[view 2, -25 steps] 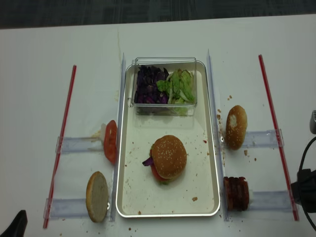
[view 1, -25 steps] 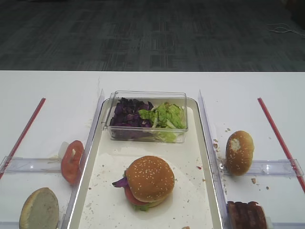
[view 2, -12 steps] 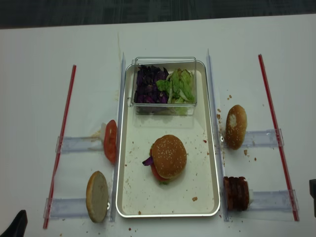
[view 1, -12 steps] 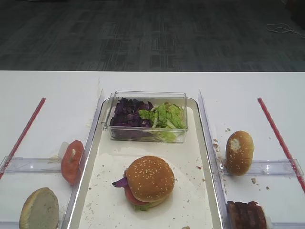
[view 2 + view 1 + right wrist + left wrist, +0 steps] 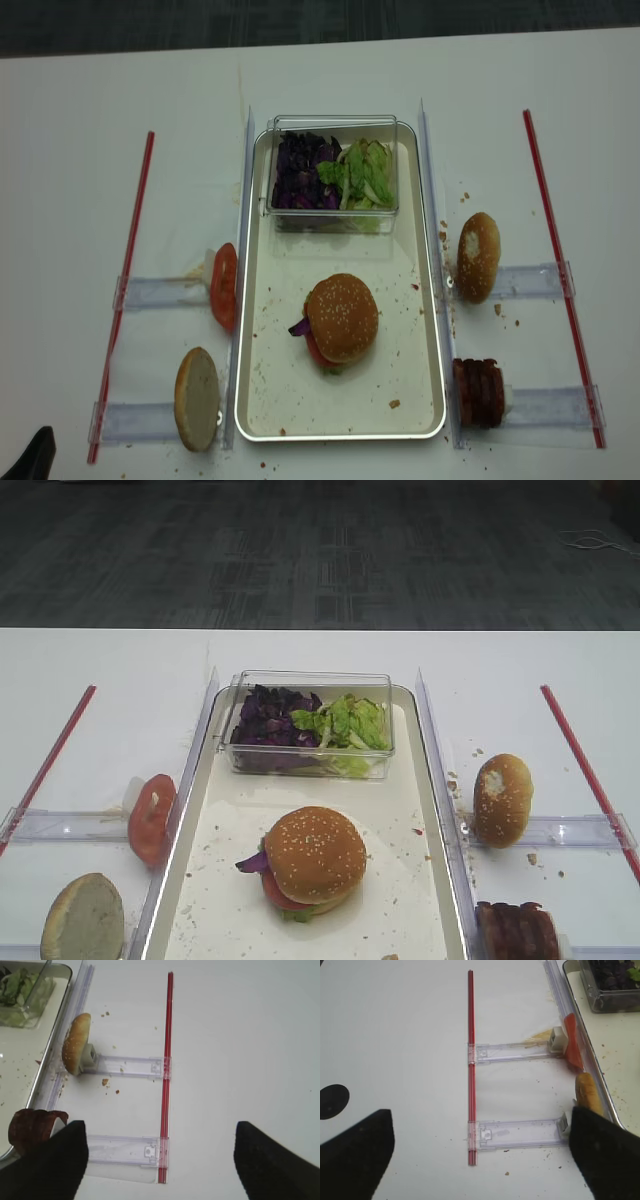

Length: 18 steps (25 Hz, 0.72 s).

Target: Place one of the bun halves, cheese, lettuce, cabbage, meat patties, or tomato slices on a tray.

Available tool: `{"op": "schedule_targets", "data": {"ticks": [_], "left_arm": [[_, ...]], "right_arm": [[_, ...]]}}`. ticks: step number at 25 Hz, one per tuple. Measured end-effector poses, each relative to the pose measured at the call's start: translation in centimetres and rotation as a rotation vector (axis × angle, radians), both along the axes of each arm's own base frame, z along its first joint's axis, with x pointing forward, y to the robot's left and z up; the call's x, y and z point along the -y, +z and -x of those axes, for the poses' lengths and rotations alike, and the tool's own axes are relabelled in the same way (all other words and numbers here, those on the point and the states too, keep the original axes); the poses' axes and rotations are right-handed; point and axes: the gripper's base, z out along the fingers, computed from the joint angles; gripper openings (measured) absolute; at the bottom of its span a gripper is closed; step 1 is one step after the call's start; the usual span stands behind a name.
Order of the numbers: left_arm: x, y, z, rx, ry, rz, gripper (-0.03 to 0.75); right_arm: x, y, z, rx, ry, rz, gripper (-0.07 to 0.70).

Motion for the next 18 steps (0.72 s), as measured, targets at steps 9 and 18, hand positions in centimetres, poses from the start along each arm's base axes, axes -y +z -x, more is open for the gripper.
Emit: {"op": "schedule_targets", "data": {"ticks": [9,18], "left_arm": [[0.0,0.0,0.0,0.000,0.000,0.000,0.685],[0.0,0.0,0.0,0.000,0.000,0.000,0.685]], "right_arm": [[0.0,0.0,1.6,0.099,-0.002,0.000,0.626],[0.0,0.0,1.6,0.099,-0.002,0.000,0.626]]}}
